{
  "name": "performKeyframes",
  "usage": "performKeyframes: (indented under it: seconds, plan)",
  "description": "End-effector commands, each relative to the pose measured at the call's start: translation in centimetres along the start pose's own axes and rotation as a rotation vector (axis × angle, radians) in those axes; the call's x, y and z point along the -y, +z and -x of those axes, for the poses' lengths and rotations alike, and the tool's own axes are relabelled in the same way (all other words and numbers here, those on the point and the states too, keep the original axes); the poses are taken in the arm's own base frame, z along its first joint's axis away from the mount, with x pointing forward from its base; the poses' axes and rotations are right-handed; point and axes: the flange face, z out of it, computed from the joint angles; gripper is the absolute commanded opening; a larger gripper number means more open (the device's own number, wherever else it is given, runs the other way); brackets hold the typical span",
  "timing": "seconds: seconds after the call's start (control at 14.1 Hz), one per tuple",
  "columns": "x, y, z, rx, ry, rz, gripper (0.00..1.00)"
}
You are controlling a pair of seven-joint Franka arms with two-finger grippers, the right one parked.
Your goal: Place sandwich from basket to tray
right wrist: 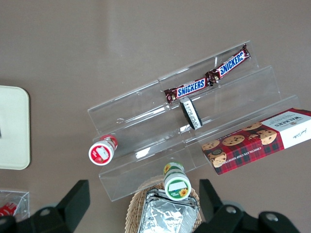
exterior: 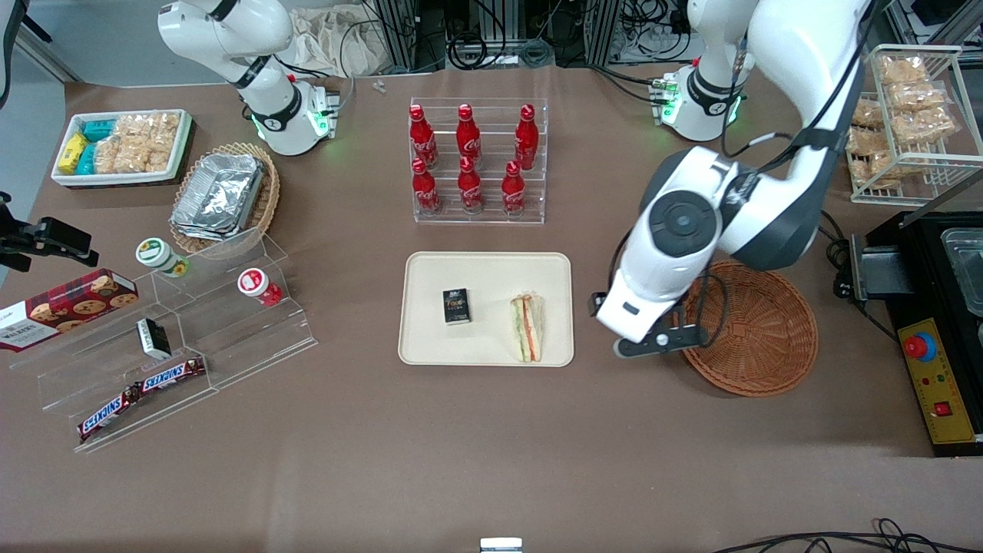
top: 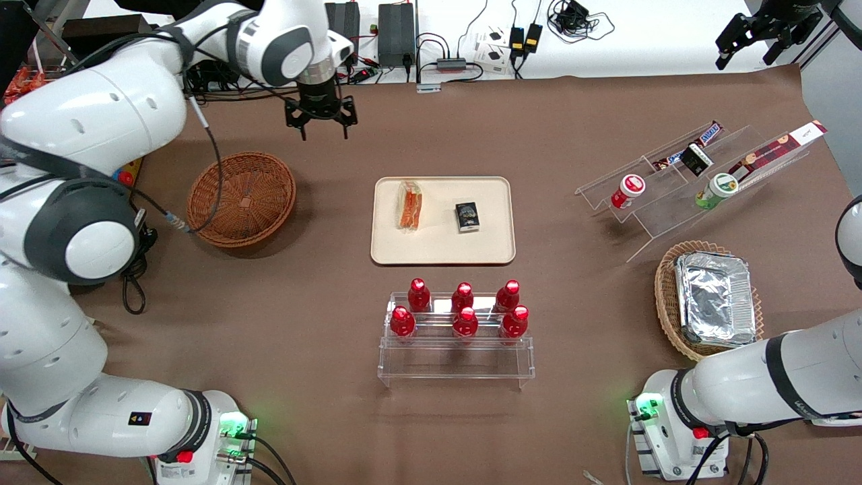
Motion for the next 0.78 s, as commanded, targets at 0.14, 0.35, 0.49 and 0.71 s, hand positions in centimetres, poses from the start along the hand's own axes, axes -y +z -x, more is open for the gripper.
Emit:
performKeyframes:
  seconds: [0.14,0.35,0.49,0.71]
  plan:
    - [11.5,-4.6,3.3,0.030,0.211,0.013,1.00]
    - [16.7,-6.6,1.8,0.083,0.335,0.008,1.00]
    - [19.1,-8.8,0.1,0.093,0.358,0.010,1.00]
    - [19.6,-10.2,-1.7,0.115,0.409,0.016,1.00]
